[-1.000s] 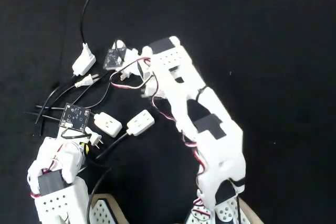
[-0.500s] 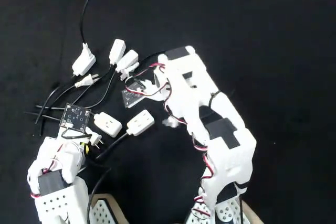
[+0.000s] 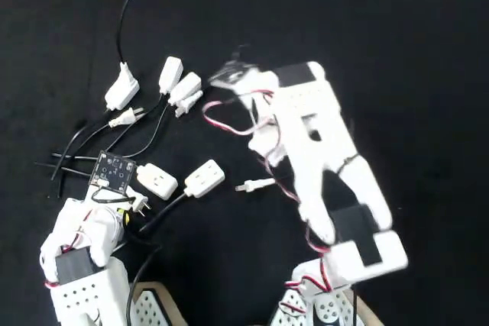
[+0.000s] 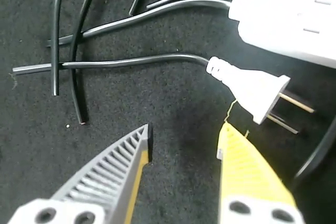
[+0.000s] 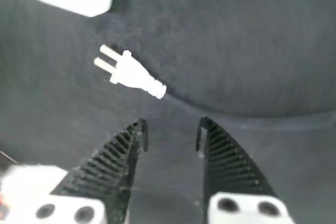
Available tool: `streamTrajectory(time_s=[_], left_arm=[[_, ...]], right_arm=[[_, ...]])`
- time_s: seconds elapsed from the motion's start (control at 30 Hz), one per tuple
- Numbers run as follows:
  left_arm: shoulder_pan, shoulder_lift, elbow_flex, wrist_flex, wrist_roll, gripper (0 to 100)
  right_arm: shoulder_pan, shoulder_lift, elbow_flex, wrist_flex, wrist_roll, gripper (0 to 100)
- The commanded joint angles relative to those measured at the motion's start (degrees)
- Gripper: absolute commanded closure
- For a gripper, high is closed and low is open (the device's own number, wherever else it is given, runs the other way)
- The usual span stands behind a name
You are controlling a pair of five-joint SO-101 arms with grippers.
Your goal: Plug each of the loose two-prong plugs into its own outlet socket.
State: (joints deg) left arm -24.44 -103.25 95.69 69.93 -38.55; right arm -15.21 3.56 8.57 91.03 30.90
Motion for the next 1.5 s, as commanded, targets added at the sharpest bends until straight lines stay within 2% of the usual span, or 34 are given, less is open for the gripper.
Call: streamTrajectory(time_s=[0.0, 0.23, 0.37, 0.47, 0.57, 0.7, 0.87, 1.17, 1.33, 1.47], left_arm=[[-0.40, -0.26, -0.13, -0.79, -0.26, 79], [-0.40, -0.26, -0.13, -0.79, -0.26, 79], [-0.40, -0.26, -0.13, -0.79, -0.26, 79], [-0.40, -0.26, -0.13, -0.79, -0.26, 79], [-0.40, -0.26, -0.13, -0.79, -0.26, 79], [-0.40, -0.26, -0.13, -0.79, -0.26, 79], [-0.40, -0.26, -0.13, -0.79, -0.26, 79], [-0.40, -0.26, -0.13, -0.88, -0.26, 79], [-0.40, -0.26, -0.13, -0.88, -0.26, 79], [-0.40, -0.26, -0.13, -0.88, -0.26, 79]], right_arm=[[2.37, -12.44, 9.54, -3.96, -28.31, 84.3], [-0.18, -25.36, 20.35, -12.48, -58.37, 83.8], [-5.27, -23.87, 30.73, -20.66, -63.30, 75.6], [-6.77, -20.70, 35.91, -27.34, -71.47, 67.5], [-6.51, -17.10, 38.46, -33.14, -75.78, 66.2], [-6.42, -12.26, 39.34, -40.00, -76.92, 69.9], [-2.55, -9.19, 38.99, -44.48, -79.30, 81.1], [0.00, -9.19, 38.55, -45.45, -77.98, 98.7], [-0.18, -9.27, 36.44, -42.99, -73.58, 98.7], [0.00, -9.27, 28.88, -30.68, -68.40, 98.7]])
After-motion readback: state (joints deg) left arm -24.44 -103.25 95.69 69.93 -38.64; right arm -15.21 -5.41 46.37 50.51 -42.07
